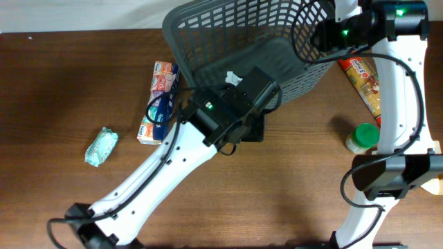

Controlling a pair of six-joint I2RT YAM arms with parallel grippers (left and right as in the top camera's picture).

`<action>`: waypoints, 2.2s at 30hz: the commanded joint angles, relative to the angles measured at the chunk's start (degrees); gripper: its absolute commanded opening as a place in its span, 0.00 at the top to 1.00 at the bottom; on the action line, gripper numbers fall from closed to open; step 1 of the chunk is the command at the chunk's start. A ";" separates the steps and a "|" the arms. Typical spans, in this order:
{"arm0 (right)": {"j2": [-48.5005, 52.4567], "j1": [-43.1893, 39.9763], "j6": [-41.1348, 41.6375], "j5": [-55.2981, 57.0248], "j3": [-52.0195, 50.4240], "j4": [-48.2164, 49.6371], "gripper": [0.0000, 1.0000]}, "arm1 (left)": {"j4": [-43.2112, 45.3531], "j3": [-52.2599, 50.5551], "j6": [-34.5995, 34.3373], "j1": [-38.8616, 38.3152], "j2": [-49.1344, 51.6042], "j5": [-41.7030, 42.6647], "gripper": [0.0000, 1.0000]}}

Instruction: Pack container

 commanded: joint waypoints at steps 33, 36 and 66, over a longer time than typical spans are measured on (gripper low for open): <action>1.09 0.42 5.01 12.55 -0.42 2.93 0.96 | 10.01 -0.17 -1.51 -0.13 6.16 -4.42 0.98; 1.60 0.42 5.01 12.52 -0.42 2.36 0.96 | 10.10 -0.17 -1.51 -0.13 6.36 -5.07 0.98; 2.08 0.50 5.03 10.93 -0.42 -1.75 0.96 | 10.45 -0.17 -1.53 7.04 6.36 -11.96 0.98</action>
